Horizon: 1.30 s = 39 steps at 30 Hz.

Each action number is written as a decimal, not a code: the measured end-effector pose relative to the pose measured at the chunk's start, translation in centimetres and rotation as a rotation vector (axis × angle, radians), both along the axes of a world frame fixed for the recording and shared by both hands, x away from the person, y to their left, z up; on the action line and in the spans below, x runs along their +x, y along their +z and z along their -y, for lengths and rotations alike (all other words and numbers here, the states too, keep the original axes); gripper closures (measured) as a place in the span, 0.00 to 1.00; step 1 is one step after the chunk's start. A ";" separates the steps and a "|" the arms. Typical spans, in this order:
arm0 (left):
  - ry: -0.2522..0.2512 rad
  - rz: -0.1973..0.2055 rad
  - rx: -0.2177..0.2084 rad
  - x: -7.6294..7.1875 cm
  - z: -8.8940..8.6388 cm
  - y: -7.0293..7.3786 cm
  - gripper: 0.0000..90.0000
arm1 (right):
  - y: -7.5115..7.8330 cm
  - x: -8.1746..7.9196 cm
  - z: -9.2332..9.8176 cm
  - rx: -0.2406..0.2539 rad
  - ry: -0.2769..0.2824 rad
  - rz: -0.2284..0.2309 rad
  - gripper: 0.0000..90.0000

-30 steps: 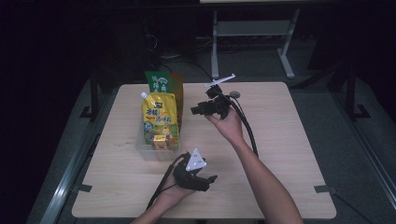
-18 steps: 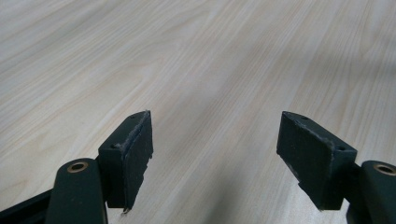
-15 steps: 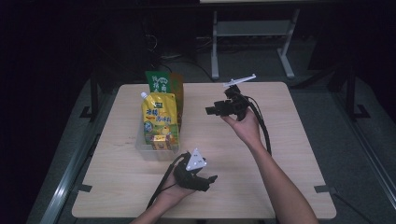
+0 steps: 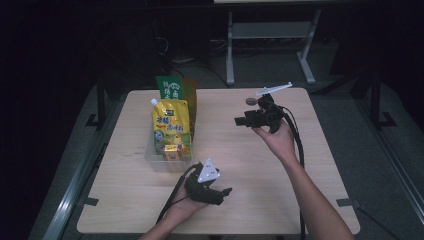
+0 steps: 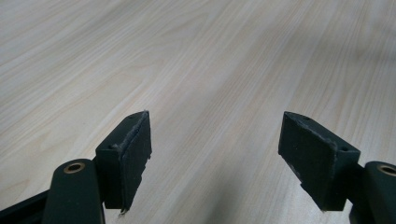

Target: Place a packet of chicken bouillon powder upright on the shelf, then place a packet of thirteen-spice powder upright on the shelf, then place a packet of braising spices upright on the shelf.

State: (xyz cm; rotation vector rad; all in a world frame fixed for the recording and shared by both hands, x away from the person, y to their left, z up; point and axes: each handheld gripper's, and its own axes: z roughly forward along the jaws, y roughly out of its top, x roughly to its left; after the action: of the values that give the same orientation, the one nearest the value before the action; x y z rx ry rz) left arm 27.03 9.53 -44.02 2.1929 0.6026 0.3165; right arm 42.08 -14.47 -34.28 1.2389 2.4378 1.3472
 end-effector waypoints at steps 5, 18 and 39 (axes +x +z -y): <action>-0.001 0.006 0.002 0.1 -0.1 0.0 0.28 | -0.4 -0.8 1.1 -0.015 -0.011 -0.014 0.44; -0.008 0.008 0.002 0.0 0.0 0.1 0.27 | -1.6 -3.1 4.2 -0.023 -0.023 -0.031 0.42; 0.003 0.002 -0.007 -0.1 -0.3 0.1 0.27 | -3.9 -5.6 7.9 0.001 -0.043 -0.060 0.41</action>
State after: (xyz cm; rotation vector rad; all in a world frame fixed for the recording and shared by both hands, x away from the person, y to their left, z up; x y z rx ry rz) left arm 26.98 9.80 -43.91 2.1844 0.6048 0.3177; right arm 36.46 -22.36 -38.20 1.3438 2.4349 1.3191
